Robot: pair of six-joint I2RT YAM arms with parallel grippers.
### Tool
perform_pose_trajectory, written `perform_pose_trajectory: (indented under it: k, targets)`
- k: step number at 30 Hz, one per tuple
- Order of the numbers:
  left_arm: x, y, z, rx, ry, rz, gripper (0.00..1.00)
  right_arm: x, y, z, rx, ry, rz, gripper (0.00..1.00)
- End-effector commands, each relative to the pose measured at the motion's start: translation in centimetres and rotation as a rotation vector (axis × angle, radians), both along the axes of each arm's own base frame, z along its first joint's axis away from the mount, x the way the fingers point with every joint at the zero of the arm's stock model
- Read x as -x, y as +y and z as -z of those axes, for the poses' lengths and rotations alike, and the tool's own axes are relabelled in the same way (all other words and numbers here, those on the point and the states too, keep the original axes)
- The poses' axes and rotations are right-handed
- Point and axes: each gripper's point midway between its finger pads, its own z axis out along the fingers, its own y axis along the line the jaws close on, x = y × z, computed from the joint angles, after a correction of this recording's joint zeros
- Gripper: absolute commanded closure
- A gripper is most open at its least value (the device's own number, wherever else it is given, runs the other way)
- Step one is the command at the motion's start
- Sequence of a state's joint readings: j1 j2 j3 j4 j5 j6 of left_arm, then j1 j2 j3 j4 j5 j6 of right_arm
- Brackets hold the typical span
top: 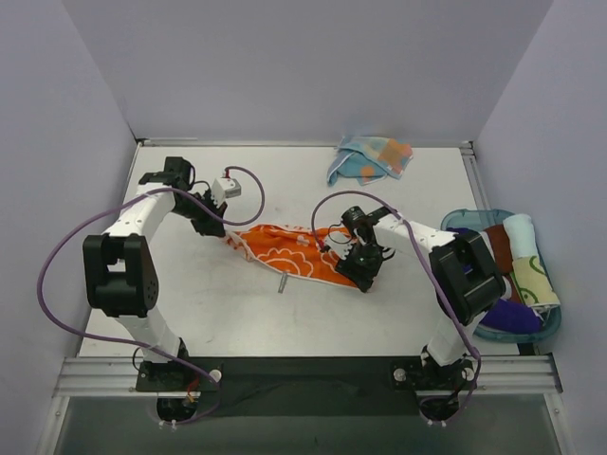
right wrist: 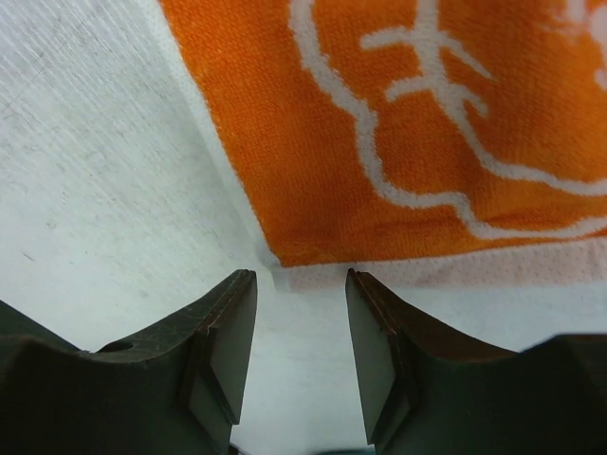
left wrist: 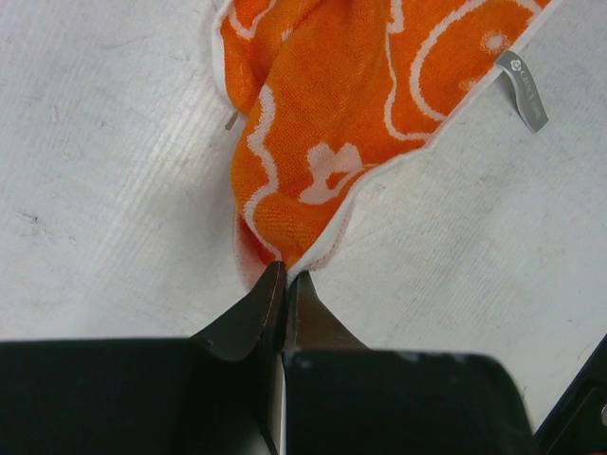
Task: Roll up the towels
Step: Flatten the towel
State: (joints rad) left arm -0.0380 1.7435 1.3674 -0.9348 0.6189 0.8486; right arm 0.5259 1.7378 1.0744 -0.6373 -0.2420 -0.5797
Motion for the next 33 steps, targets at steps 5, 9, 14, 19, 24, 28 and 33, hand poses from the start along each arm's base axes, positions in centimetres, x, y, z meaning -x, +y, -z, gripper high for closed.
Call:
perform_pose_trajectory:
  k: [5,9,14,19,24,28,33]
  targets:
    - [-0.2,-0.1,0.2,0.046,0.026,-0.006,1.0,2.1,-0.2,1.6,0.082,0.063,-0.056,0.58]
    - [-0.2,0.1,0.3,0.053,0.036,-0.014,1.0,2.4,-0.7,2.6,0.139,0.074,-0.082,0.61]
    - [-0.3,0.1,0.2,0.063,0.036,-0.02,1.0,1.3,-1.0,2.8,0.212,0.011,-0.088,0.97]
    - [-1.2,1.2,-0.6,0.071,0.018,-0.064,1.0,-0.6,-1.3,1.8,0.225,-0.055,-0.061,1.0]
    - [-3.1,1.6,-3.5,0.091,-0.046,-0.109,1.0,-6.5,-0.6,-6.1,0.093,-0.241,0.042,1.0]
    - [-6.2,2.0,-8.4,0.119,-0.159,-0.165,1.0,-10.4,-0.8,-13.7,-0.003,-0.404,0.108,1.0]
    - [-7.5,1.8,-13.6,0.166,-0.282,-0.198,1.0,-12.5,-1.9,-20.1,-0.065,-0.559,0.159,1.0]
